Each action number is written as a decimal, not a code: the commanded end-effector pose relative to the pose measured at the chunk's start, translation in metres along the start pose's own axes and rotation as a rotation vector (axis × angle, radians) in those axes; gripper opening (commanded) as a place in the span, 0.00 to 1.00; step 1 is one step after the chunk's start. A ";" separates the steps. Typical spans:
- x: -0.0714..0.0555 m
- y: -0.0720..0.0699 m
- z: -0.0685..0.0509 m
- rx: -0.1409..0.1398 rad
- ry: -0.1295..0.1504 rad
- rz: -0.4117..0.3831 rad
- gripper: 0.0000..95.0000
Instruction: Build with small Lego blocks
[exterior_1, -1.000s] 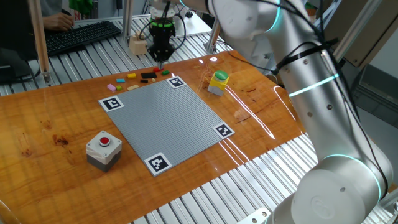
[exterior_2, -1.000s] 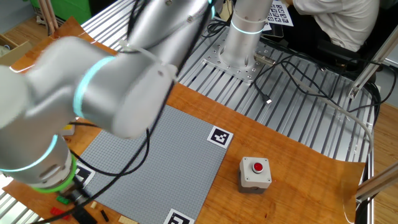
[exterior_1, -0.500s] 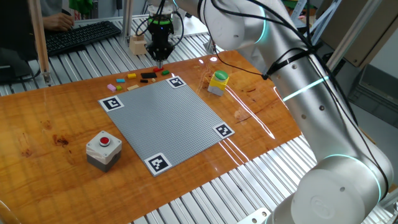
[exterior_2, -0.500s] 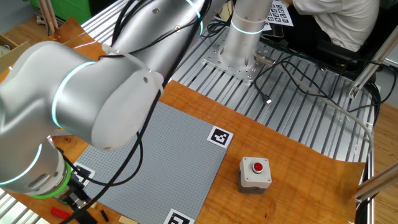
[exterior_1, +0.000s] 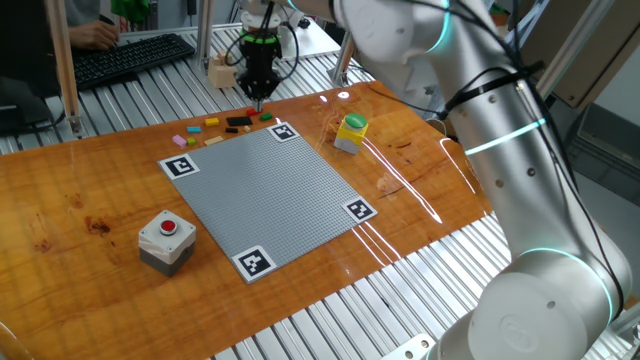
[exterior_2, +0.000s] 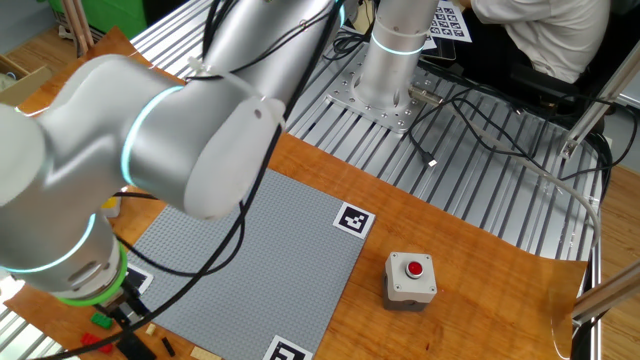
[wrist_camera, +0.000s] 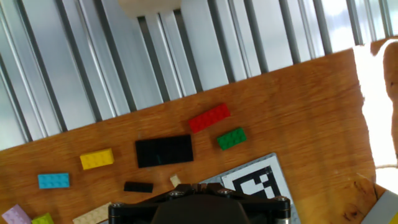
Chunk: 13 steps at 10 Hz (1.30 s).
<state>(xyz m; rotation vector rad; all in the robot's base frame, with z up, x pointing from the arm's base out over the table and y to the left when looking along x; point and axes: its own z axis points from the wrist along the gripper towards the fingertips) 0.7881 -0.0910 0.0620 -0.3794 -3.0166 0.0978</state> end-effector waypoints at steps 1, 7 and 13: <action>-0.006 0.001 -0.001 -0.008 0.006 -0.001 0.00; -0.006 0.003 -0.003 -0.013 0.004 -0.010 0.00; -0.004 0.007 -0.014 -0.035 0.025 -0.003 0.00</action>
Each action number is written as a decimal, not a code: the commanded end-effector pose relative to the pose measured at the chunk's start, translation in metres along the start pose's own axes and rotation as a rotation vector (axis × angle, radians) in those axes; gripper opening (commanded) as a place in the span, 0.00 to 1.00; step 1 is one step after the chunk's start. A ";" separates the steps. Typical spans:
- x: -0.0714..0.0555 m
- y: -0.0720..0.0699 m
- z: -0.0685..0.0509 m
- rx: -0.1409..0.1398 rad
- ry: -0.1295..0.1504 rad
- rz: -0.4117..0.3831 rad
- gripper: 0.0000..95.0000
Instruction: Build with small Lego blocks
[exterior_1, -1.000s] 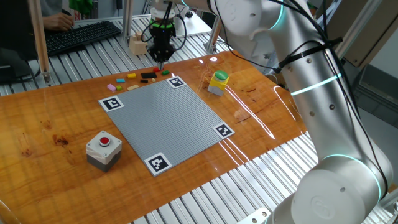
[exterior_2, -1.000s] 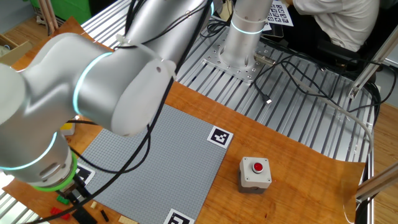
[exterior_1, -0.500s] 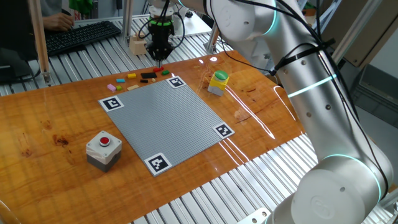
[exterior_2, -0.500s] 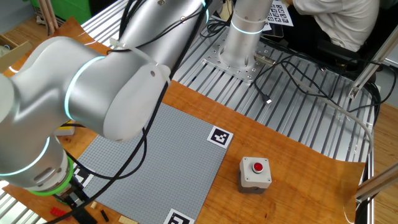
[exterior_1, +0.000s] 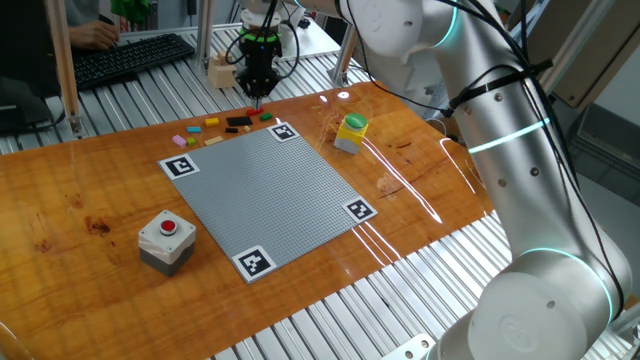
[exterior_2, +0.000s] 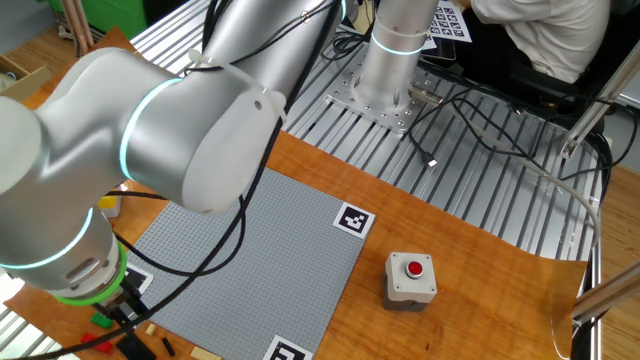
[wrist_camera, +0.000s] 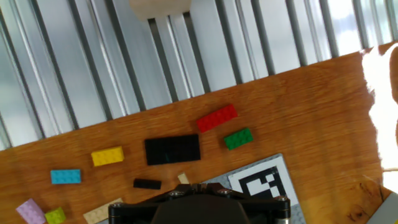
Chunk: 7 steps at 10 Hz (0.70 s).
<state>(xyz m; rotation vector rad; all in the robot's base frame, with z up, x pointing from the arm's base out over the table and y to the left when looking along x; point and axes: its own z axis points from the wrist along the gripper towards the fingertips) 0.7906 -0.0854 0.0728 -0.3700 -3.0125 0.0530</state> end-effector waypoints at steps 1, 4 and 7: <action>-0.004 0.003 -0.005 -0.008 0.018 0.005 0.00; 0.006 0.002 -0.010 -0.011 0.022 0.010 0.00; 0.014 0.002 -0.013 -0.019 0.022 0.019 0.00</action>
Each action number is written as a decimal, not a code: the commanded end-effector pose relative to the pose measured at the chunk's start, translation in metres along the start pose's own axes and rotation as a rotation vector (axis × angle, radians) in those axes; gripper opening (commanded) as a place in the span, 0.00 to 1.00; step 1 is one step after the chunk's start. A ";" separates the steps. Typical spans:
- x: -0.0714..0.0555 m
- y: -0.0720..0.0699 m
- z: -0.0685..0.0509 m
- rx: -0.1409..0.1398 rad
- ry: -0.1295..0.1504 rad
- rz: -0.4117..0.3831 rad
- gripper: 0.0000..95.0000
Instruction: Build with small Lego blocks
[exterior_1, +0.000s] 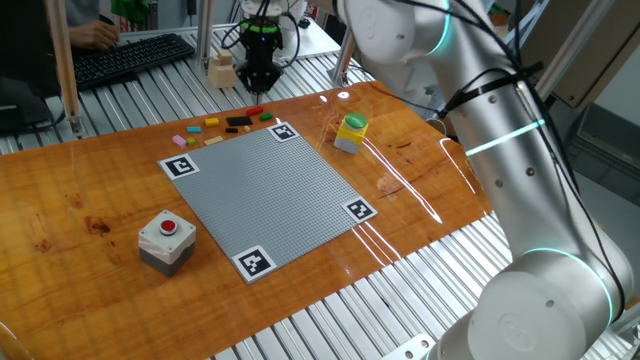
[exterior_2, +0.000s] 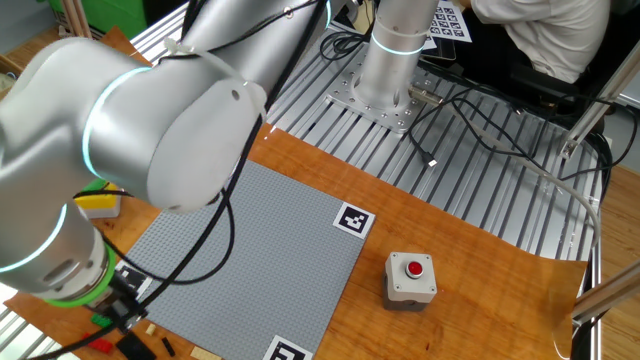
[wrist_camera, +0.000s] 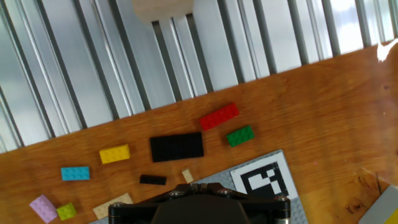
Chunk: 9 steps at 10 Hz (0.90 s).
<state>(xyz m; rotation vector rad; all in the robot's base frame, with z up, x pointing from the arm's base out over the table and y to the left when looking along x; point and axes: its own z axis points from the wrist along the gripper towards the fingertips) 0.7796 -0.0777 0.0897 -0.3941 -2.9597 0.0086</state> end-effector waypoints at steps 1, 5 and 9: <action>0.001 -0.002 0.002 0.003 -0.033 0.002 0.00; 0.010 -0.003 0.000 0.001 -0.043 0.000 0.00; 0.014 -0.004 -0.001 -0.004 -0.047 0.006 0.00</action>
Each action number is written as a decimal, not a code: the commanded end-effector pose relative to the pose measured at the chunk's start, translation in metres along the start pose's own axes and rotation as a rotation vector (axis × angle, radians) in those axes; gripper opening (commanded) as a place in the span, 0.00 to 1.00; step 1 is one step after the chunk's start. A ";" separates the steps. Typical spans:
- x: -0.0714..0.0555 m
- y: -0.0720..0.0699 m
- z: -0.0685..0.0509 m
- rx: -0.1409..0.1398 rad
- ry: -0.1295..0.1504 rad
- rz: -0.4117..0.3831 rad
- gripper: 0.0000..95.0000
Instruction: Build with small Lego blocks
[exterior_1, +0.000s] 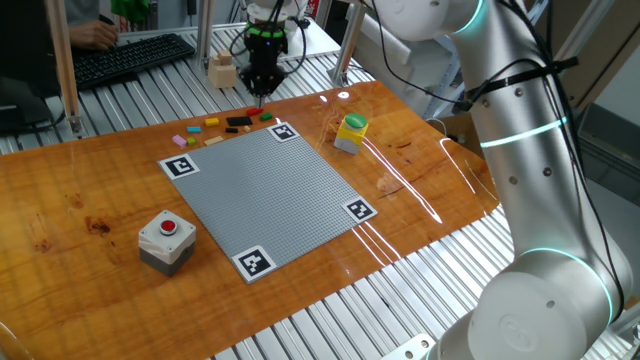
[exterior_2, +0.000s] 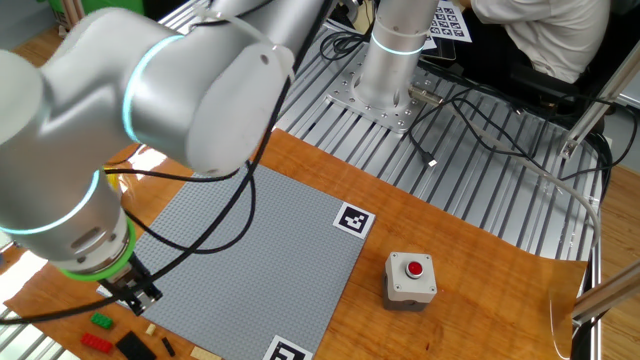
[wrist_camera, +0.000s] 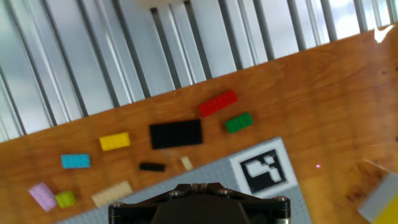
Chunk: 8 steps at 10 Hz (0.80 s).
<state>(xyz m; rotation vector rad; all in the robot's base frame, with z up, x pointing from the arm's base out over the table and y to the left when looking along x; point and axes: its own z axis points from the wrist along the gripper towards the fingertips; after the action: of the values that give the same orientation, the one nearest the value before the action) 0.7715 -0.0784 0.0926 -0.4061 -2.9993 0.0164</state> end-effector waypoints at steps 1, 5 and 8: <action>0.006 -0.001 0.000 -0.002 -0.008 -0.001 0.00; 0.006 -0.001 0.000 -0.057 -0.049 0.057 0.00; 0.006 -0.001 0.000 -0.066 -0.063 0.020 0.00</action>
<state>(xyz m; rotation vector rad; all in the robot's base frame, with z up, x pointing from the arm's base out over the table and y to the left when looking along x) 0.7664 -0.0785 0.0929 -0.4854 -3.0631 -0.0929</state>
